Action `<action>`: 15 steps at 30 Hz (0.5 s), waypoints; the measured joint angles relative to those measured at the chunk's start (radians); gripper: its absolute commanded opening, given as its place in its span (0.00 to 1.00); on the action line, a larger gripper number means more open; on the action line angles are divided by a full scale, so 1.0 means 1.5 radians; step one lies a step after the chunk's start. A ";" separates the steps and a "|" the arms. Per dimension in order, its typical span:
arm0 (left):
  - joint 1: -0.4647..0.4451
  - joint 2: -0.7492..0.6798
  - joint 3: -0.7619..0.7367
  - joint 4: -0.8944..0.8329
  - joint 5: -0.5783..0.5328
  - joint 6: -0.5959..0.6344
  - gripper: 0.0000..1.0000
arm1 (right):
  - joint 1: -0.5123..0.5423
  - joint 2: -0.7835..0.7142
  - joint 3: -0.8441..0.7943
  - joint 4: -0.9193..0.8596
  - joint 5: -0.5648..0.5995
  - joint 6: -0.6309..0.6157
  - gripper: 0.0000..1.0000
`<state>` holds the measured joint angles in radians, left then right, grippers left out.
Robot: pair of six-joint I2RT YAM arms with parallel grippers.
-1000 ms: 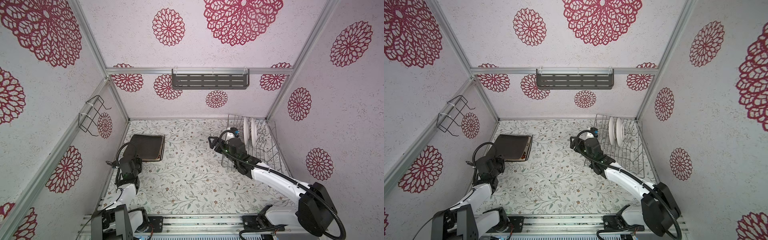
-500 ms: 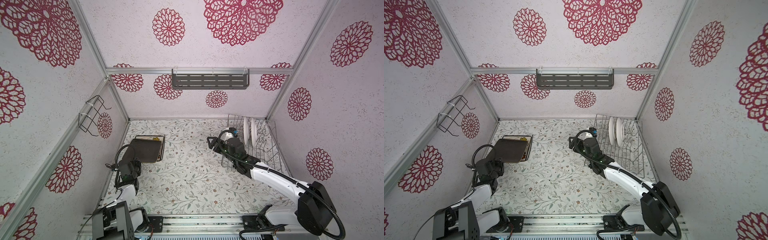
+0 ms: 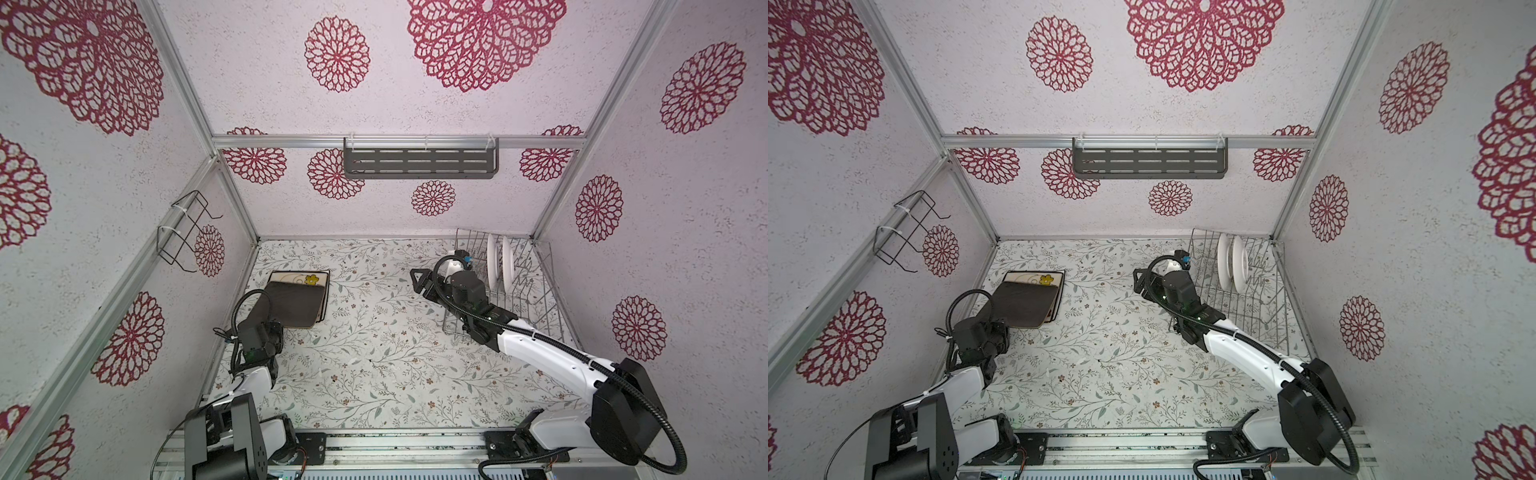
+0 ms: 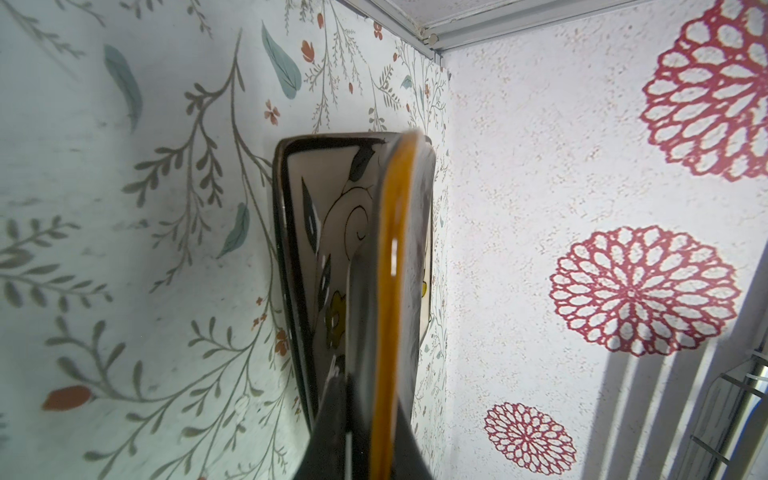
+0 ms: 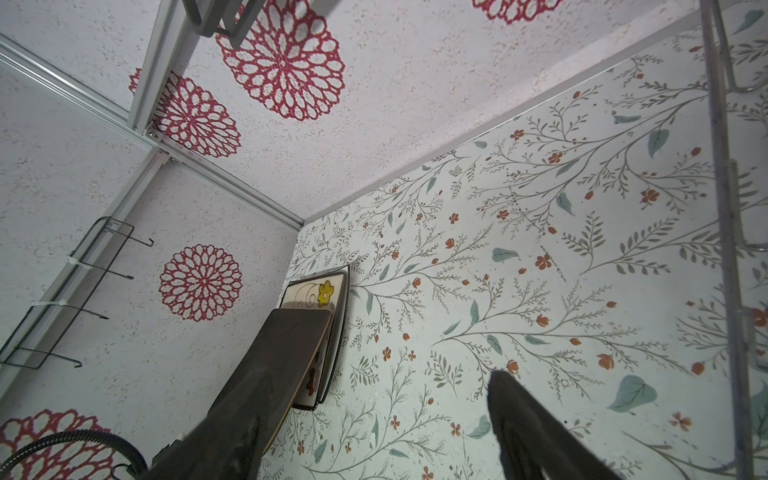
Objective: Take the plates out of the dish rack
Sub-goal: 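Lower the dark plate onto the flowered plate with the left gripper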
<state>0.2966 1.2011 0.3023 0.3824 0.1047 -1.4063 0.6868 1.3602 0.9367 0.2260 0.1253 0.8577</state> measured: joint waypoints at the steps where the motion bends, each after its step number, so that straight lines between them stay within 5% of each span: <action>1: 0.001 0.002 0.000 0.000 0.002 0.001 0.00 | 0.001 0.001 0.000 -0.001 0.000 0.000 0.84; 15: 0.001 0.028 0.015 0.008 0.013 0.001 0.00 | 0.003 0.004 0.000 -0.001 0.000 0.000 0.84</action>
<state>0.2985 1.2434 0.3252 0.3946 0.1238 -1.4052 0.6910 1.3659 0.9367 0.2253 0.1257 0.8577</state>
